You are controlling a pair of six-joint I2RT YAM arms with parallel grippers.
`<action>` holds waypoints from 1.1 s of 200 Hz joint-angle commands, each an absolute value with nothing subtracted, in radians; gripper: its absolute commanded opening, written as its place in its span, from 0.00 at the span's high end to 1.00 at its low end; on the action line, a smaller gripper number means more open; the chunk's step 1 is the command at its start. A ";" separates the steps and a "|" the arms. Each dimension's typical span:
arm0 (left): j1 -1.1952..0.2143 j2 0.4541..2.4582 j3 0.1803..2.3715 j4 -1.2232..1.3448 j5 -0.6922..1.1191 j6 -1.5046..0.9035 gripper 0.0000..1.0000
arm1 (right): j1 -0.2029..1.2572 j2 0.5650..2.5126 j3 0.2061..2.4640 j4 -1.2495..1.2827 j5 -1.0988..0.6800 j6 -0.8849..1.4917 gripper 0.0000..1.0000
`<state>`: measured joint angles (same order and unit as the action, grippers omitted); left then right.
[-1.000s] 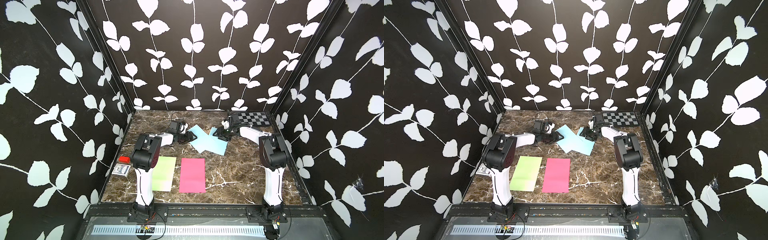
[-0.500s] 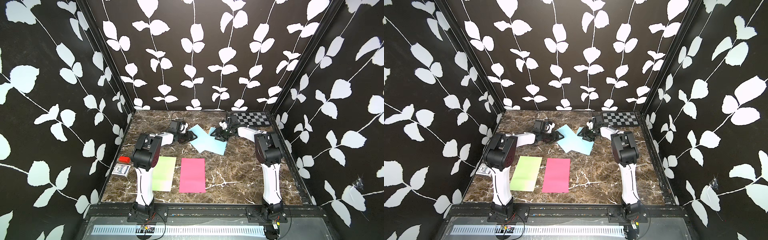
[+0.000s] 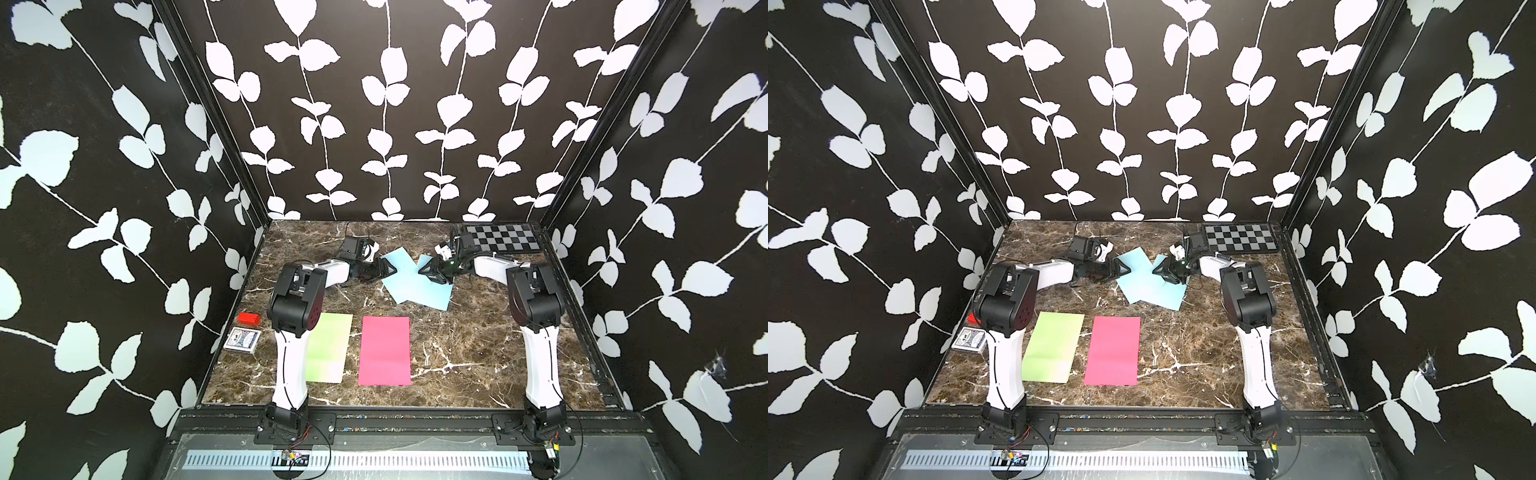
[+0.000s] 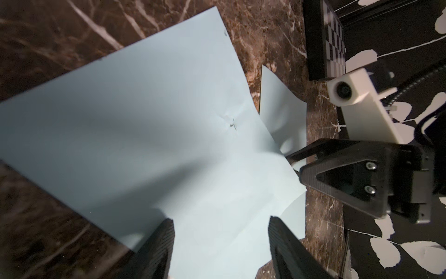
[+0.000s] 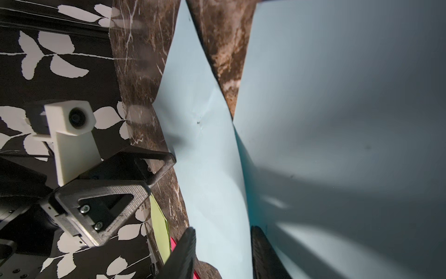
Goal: Sort the scattered colored papers by color
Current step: Pick up the colored paper from the center of the board.
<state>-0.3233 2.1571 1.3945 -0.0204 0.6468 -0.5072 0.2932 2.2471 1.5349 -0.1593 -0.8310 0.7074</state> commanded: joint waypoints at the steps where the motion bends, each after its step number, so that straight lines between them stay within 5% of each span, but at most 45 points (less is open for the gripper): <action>1: -0.318 2.178 1.415 -0.103 0.639 -0.476 0.35 | 0.304 2.240 1.498 -0.148 -0.855 0.695 0.63; 37: -0.314 2.203 1.473 -0.150 0.653 -0.451 0.35 | 0.305 2.246 1.497 -0.185 -0.851 0.668 0.71; 99: -0.299 2.243 1.558 -0.189 0.688 -0.438 0.34 | 0.316 2.226 1.471 -0.175 -0.861 0.663 1.00; 220: -0.245 1.957 1.145 0.333 0.836 -0.706 0.31 | 0.330 2.029 1.419 0.097 -0.917 0.911 1.00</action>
